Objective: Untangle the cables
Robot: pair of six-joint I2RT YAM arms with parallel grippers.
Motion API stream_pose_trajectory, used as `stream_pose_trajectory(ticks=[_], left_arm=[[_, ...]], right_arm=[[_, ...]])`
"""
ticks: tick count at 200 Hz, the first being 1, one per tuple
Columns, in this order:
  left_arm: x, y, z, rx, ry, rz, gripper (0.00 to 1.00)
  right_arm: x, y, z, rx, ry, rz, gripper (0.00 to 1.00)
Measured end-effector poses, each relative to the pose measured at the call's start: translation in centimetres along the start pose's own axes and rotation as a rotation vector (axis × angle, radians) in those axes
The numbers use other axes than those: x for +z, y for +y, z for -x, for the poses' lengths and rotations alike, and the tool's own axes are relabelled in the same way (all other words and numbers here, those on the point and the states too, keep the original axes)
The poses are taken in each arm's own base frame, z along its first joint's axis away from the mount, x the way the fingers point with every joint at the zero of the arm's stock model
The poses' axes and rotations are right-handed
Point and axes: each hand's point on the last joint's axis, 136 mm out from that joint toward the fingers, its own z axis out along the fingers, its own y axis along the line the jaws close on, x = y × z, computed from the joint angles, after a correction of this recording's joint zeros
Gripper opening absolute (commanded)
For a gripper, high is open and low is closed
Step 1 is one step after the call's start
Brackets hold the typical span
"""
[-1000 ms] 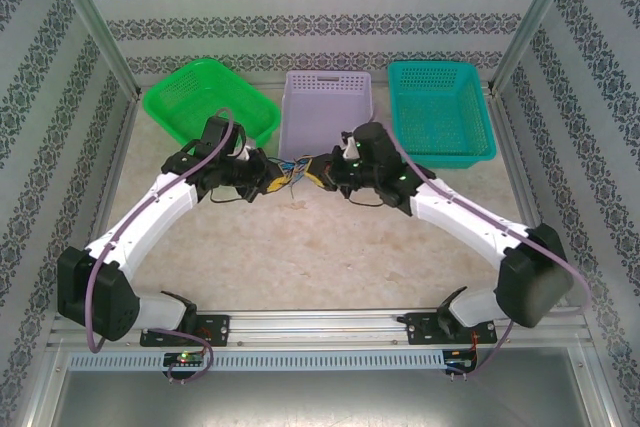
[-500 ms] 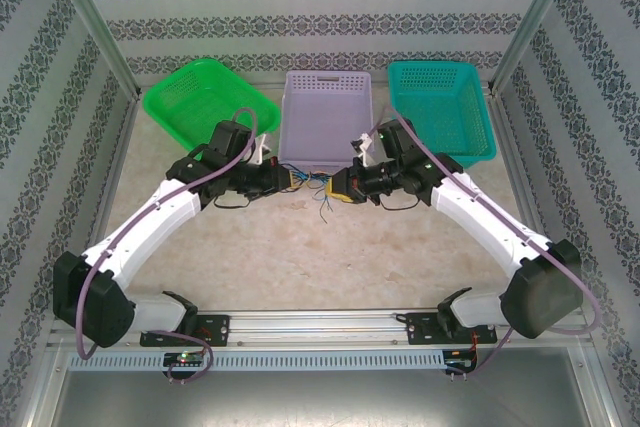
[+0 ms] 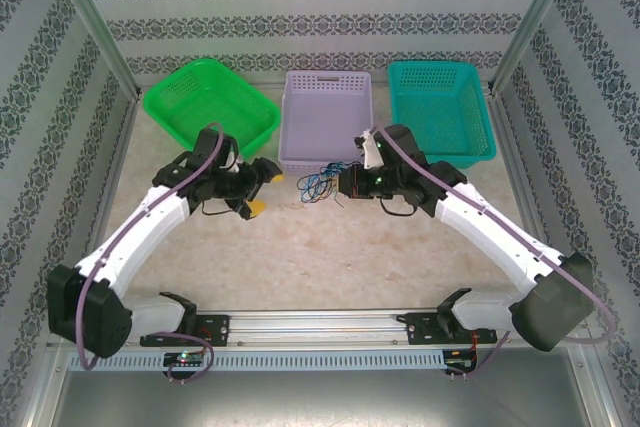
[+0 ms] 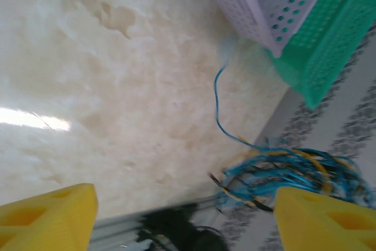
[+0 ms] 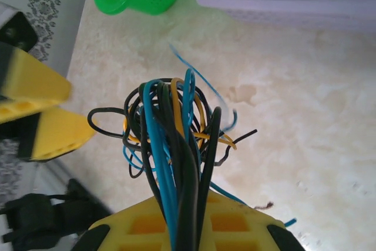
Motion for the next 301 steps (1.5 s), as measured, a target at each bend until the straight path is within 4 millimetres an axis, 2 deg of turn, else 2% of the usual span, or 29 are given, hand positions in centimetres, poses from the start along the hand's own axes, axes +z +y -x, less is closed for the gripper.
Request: stream_pose_trajectory(ticks=[14,28,58,80,104,117,135,157,174,188,211,228,249,278,301], left_arm=[[-0.7,-1.0,-1.1,-0.090,-0.004,-0.058,1.00],[-0.8,-2.0,-2.5,-0.146,0.001,-0.112,1.00],[1.0,-3.5,-4.8,-0.199,0.039,-0.178,1.00],[2.9,-4.4,-4.9,-0.243,0.057,-0.191,1.00],[4.8,-4.5,-3.8,-0.305,0.043,-0.203,0.99],[5.8,-4.0,-3.4,-0.335,0.039,-0.194,0.87],[6.9,-2.7,-2.1,-0.383,-0.002,-0.193,0.62],[7.5,-1.4,0.0,-0.439,-0.059,-0.200,0.25],[7.2,-1.7,2.1,-0.476,-0.104,-0.237,0.00],[6.4,-2.6,3.4,-0.493,-0.127,-0.293,0.00],[5.2,-4.0,3.8,-0.487,-0.142,-0.371,0.00],[4.1,-4.3,4.2,-0.466,-0.176,-0.418,0.00],[2.7,-4.6,5.0,-0.388,-0.242,-0.486,0.00],[1.8,-5.4,5.7,-0.231,-0.301,-0.572,0.00],[1.7,-6.6,5.6,-0.102,-0.306,-0.610,0.00]], right_arm=[[0.3,0.2,-0.3,-0.080,-0.033,-0.017,0.00],[0.6,0.2,-0.7,-0.153,-0.071,-0.031,0.00],[1.6,0.3,-1.7,-0.267,-0.126,-0.047,0.00],[1.8,1.8,-1.6,-0.323,-0.162,-0.016,0.00],[2.0,3.6,-1.7,-0.363,-0.193,0.035,0.00],[2.2,4.0,-2.2,-0.374,-0.194,0.053,0.00],[2.2,4.3,-3.0,-0.381,-0.177,0.079,0.00],[1.9,4.7,-3.6,-0.384,-0.160,0.115,0.00],[1.6,5.1,-4.3,-0.381,-0.135,0.149,0.00],[1.6,5.2,-5.0,-0.355,-0.097,0.174,0.00],[1.9,4.4,-5.6,-0.248,-0.021,0.209,0.00],[2.2,4.0,-5.4,-0.115,0.037,0.260,0.00],[3.1,4.0,-5.2,0.084,0.127,0.349,0.00],[4.7,4.6,-6.5,0.298,0.308,0.438,0.00],[4.8,5.1,-6.5,0.383,0.387,0.459,0.20]])
